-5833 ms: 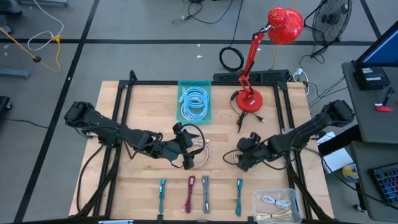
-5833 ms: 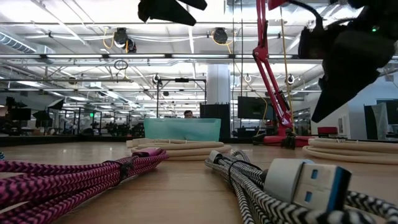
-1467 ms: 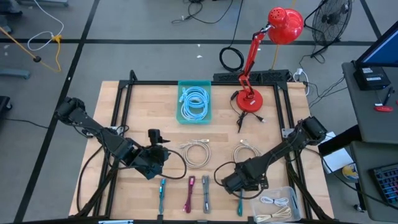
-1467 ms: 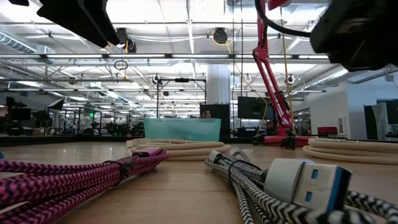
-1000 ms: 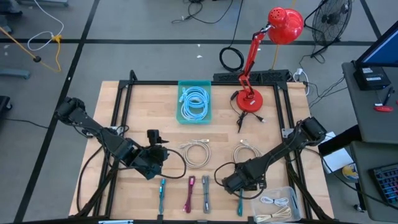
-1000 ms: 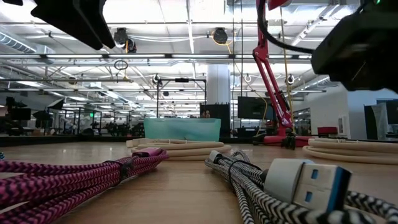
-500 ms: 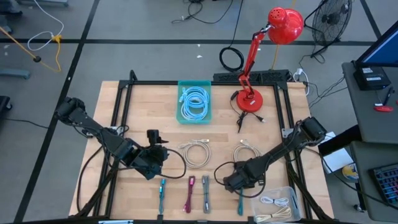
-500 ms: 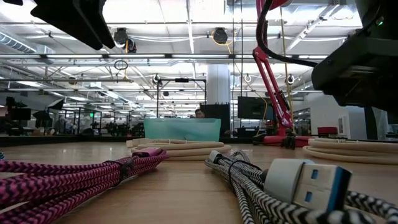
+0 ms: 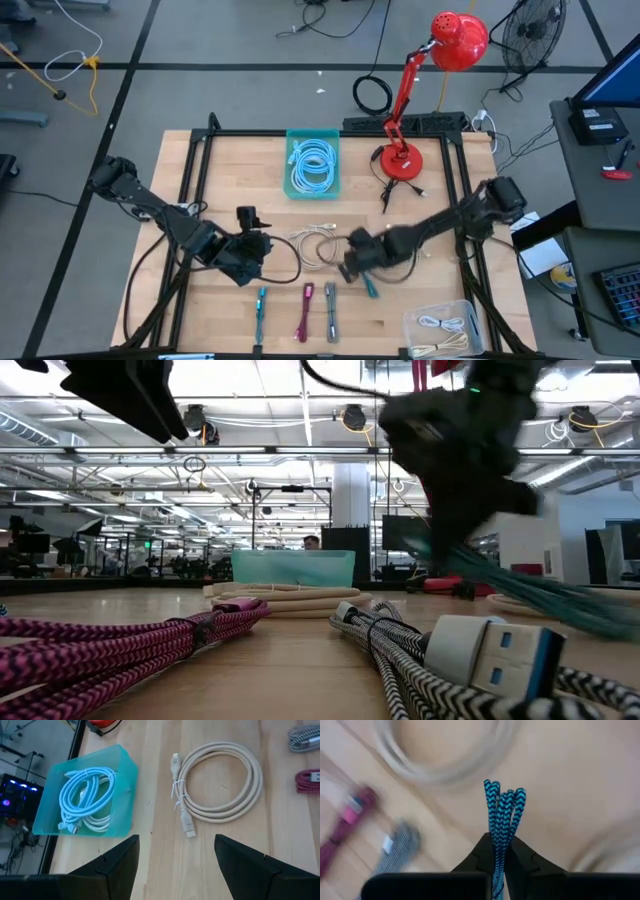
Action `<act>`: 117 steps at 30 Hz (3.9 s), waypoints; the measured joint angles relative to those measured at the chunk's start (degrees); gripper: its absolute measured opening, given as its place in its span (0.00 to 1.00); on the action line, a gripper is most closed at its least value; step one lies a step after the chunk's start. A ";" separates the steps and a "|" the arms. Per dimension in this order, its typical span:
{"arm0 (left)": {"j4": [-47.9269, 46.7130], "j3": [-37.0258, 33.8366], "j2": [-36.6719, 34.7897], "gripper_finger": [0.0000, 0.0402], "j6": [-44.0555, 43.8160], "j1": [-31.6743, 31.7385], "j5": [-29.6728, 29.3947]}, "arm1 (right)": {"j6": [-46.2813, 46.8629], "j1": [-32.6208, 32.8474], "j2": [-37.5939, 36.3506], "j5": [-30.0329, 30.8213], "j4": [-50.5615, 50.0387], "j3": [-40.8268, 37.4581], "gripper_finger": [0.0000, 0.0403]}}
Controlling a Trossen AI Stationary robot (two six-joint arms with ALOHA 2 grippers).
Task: Pick & Place USB Port
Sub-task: Put the right blue USB cable into the transparent bin, then put the gray USB cable into the transparent bin
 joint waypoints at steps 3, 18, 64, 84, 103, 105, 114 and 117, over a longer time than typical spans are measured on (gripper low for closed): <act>-0.10 0.00 0.00 0.65 -1.00 0.67 0.00 | -11.99 -2.39 -3.85 3.53 -1.66 1.91 0.02; 2.91 -11.97 -0.04 0.65 -12.47 6.85 4.73 | -19.16 14.26 -28.43 13.68 -28.63 5.25 0.02; 40.92 -16.93 0.00 0.65 -26.73 14.98 -5.97 | -30.56 38.98 -14.65 -13.49 -15.30 5.18 0.02; 42.32 -16.92 0.02 0.65 -23.72 14.43 -5.94 | -21.60 40.75 -13.65 -13.31 -11.94 1.83 0.02; 42.23 -16.92 0.02 0.65 -22.23 14.48 -5.89 | -20.11 40.57 -14.04 -15.11 2.39 -6.40 0.05; 42.23 -16.92 0.02 0.65 -22.21 14.48 -5.89 | -19.54 40.60 -14.04 -15.15 2.14 -6.40 0.09; 42.23 -16.92 0.02 0.65 -21.88 14.51 -5.94 | -19.04 40.62 -14.04 -15.09 1.75 -6.40 0.30; 42.23 -16.92 0.02 0.65 -22.00 14.54 -5.96 | -19.85 40.50 -14.04 -15.15 1.81 -6.40 0.34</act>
